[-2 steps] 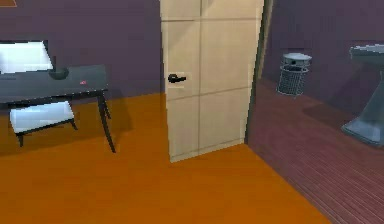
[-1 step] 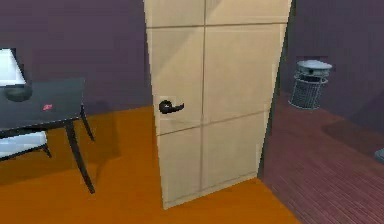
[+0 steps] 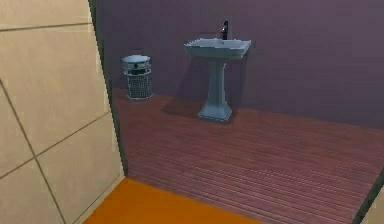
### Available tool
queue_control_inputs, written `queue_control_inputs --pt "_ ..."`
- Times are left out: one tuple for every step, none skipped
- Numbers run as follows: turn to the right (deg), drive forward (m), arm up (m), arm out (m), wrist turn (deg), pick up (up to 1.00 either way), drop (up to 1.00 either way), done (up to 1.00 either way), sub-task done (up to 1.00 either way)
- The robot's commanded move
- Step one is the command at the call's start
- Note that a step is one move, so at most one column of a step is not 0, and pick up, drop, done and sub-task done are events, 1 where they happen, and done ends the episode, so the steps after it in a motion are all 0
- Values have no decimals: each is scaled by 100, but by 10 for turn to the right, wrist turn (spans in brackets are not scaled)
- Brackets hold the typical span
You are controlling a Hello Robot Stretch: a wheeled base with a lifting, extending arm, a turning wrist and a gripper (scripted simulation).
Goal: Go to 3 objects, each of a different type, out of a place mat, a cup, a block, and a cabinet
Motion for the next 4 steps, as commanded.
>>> queue_control_inputs --pt "30 0 0 0 0 0 0 0 0" --pt "0 100 0 0 0 0 0 0 0" --pt "0 60 0 0 0 0 0 0 0" --pt "-60 0 0 0 0 0 0 0 0"
